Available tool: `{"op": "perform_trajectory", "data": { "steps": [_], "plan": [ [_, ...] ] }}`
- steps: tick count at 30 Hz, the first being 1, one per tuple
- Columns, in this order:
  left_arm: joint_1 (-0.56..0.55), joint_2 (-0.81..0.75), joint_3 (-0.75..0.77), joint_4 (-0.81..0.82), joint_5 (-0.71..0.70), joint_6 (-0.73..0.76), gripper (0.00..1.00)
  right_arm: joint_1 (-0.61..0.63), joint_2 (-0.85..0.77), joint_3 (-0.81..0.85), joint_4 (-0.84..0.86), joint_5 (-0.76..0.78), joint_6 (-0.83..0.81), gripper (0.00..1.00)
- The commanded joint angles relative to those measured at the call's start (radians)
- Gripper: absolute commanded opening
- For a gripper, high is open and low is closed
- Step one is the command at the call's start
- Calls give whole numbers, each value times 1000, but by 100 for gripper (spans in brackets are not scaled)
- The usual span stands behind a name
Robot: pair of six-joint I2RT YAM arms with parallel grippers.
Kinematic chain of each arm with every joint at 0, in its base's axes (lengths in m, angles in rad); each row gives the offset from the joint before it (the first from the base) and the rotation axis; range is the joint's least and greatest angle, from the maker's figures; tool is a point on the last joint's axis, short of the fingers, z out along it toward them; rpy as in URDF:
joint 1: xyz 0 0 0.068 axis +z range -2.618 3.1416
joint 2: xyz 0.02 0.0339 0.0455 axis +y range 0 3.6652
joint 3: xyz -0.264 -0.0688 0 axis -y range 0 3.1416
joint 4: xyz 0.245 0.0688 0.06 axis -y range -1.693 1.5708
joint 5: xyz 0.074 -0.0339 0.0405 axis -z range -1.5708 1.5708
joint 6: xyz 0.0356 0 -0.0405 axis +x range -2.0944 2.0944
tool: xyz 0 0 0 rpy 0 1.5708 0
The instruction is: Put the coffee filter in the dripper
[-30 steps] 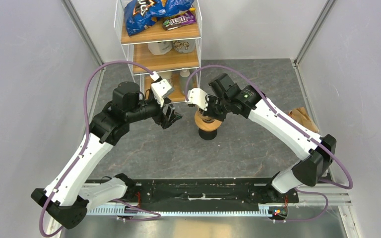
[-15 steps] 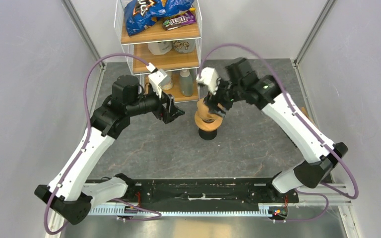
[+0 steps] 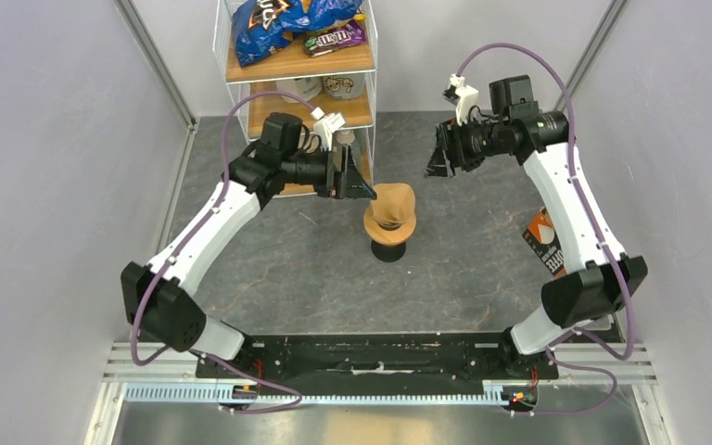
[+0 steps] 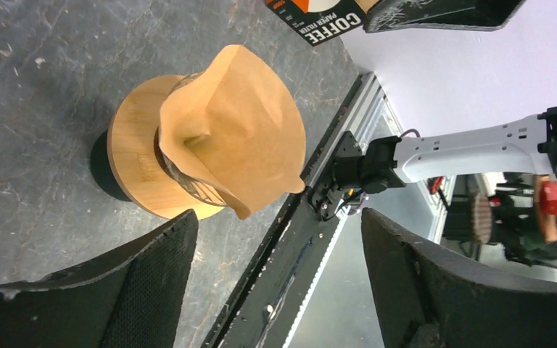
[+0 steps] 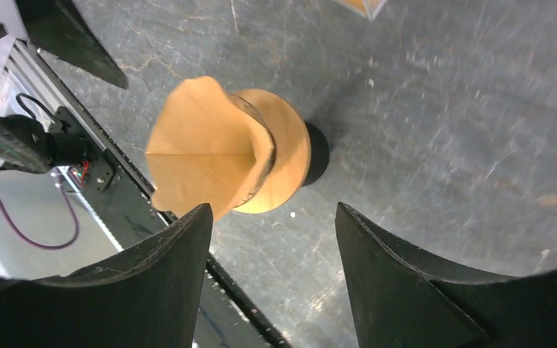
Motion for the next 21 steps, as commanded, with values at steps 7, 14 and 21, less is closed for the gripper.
{"op": "perform_trajectory", "data": {
  "steps": [7, 14, 21],
  "plan": [
    [21, 120, 45, -34, 28, -40, 94, -54, 95, -99, -41, -136, 126, 71],
    [26, 164, 37, -22, 31, -60, 95, -53, 125, -136, -29, -163, 160, 73],
    [29, 191, 29, -15, 45, -69, 96, -42, 150, -165, -18, -197, 163, 74]
  ]
}}
